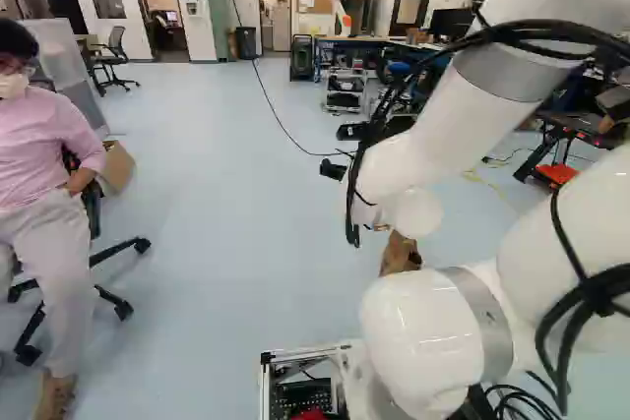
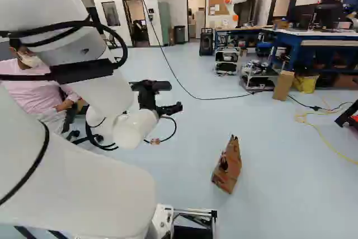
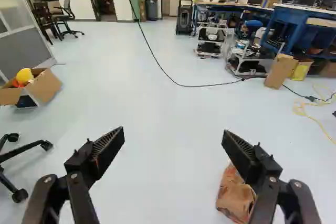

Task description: Pick up the grocery bag from the ground

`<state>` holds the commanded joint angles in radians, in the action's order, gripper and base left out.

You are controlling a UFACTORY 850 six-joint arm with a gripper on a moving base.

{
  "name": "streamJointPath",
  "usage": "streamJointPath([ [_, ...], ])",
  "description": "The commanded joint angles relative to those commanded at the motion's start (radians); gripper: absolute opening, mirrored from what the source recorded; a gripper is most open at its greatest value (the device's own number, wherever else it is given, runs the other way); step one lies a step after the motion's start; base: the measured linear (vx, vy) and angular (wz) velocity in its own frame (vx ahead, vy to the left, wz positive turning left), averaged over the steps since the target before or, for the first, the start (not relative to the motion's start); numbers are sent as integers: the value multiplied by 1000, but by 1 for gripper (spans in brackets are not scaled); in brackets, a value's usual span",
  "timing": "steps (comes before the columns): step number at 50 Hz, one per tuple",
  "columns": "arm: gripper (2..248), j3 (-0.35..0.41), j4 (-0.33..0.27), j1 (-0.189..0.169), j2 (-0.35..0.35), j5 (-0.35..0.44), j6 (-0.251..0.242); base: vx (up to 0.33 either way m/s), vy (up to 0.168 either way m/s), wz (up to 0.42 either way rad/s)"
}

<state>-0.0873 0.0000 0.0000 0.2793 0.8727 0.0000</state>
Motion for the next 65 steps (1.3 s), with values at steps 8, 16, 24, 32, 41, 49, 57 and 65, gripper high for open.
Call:
streamJointPath([
  [8,247,-1,0,0,-1,0,0,0,0,0],
  [16,247,-11,0,0,-12,-2,0,0,0,0],
  [24,247,-39,0,-5,-46,-23,0,0,0,0],
  [32,247,-88,0,-15,-101,-57,0,0,0,0],
  [41,247,-151,0,-28,-169,-102,0,0,0,0],
  [49,247,-210,0,-45,-230,-146,0,0,0,0],
  [57,247,-270,0,-71,-290,-187,0,0,0,0],
  [65,247,-328,0,-103,-345,-225,0,0,0,0],
])
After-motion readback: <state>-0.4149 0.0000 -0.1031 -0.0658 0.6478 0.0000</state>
